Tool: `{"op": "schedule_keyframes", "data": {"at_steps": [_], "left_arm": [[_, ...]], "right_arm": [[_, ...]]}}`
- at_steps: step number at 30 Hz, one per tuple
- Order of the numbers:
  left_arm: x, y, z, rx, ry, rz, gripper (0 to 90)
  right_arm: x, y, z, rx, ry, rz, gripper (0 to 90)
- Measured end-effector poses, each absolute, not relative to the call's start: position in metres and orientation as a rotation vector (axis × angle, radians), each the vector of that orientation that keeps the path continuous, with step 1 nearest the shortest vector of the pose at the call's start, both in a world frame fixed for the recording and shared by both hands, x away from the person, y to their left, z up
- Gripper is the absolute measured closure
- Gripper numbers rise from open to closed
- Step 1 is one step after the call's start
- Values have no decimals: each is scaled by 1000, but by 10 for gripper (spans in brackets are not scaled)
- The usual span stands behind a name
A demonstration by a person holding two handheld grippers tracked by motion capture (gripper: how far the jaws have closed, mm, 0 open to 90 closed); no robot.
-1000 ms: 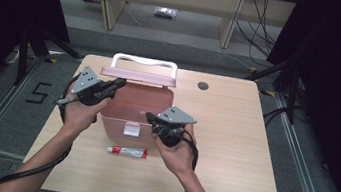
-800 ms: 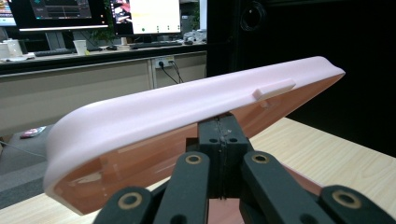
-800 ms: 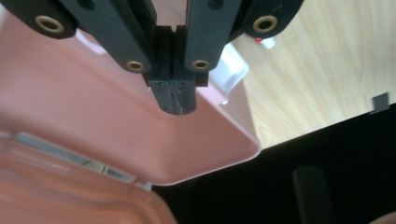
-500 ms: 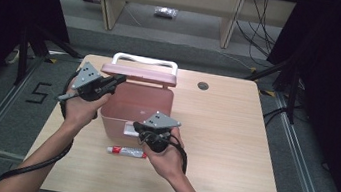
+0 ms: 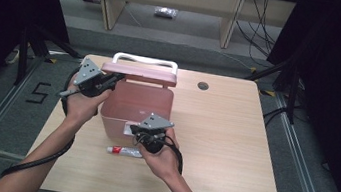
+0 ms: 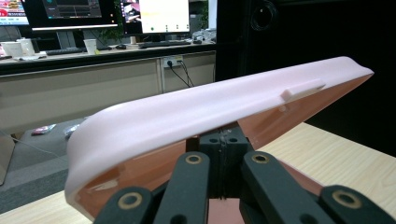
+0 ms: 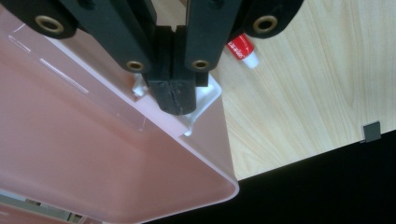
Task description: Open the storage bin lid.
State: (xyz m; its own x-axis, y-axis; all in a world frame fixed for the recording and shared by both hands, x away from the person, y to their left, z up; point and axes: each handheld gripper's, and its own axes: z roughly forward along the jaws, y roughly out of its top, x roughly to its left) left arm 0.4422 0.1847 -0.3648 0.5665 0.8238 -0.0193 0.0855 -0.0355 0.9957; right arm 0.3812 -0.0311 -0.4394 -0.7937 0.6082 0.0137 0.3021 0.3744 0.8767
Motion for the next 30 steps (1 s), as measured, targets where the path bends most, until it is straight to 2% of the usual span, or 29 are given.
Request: {"op": "schedule_keyframes", "data": {"at_steps": [30], "left_arm": [[462,182,-357,1493,833,767,899]], "right_arm": [[383,-28,-442,772,2359,1349,900]]}}
